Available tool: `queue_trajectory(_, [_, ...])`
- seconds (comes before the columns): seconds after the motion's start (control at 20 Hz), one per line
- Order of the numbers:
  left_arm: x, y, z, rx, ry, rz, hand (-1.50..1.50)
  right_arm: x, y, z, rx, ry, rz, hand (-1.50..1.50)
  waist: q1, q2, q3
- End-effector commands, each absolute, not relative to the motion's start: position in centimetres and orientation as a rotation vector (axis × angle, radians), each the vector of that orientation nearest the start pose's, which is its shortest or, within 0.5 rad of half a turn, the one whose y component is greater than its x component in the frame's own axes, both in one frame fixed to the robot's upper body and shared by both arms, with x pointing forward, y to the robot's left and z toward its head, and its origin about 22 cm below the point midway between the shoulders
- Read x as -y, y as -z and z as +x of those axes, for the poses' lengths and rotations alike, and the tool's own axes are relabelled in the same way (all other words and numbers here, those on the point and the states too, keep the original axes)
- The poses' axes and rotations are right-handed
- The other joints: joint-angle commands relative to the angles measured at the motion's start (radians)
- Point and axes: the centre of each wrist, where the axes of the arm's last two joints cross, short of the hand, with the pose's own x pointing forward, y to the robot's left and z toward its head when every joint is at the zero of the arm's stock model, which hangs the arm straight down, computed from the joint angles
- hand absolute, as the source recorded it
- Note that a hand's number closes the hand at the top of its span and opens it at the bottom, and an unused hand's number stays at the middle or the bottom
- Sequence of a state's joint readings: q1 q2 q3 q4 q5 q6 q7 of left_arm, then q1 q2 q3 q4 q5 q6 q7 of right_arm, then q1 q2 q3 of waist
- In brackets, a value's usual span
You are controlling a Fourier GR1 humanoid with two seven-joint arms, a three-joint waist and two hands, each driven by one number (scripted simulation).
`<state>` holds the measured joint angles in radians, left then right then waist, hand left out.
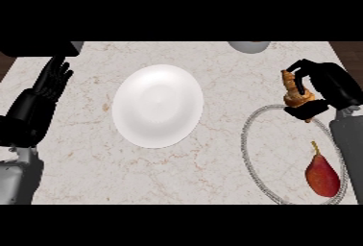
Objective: Pick the croissant from the placemat and place it in the plate
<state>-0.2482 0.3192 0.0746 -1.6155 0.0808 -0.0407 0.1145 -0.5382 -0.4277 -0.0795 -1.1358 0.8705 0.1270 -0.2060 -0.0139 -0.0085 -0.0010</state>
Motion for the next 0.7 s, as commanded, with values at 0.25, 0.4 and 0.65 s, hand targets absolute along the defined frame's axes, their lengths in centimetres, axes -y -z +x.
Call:
queue_trajectory(0.25, [-29.4, -11.4, 29.5, 1.735, 0.228, 0.166, 0.00, 22.8, -14.6, 34.0, 1.825, -0.997, -0.545, 1.50, 0.004, 0.000, 0.000])
queue_trajectory(0.4, [-29.1, -10.2, 29.1, 1.740, 0.221, 0.142, 0.00, 20.0, -17.8, 33.2, 1.828, -1.038, -0.518, 1.50, 0.007, 0.002, 0.000])
queue_trajectory(0.65, [-27.4, -9.2, 30.4, 1.738, 0.245, 0.132, 0.00, 14.2, -19.0, 34.6, 1.846, -1.040, -0.493, 1.50, 0.017, 0.009, 0.000])
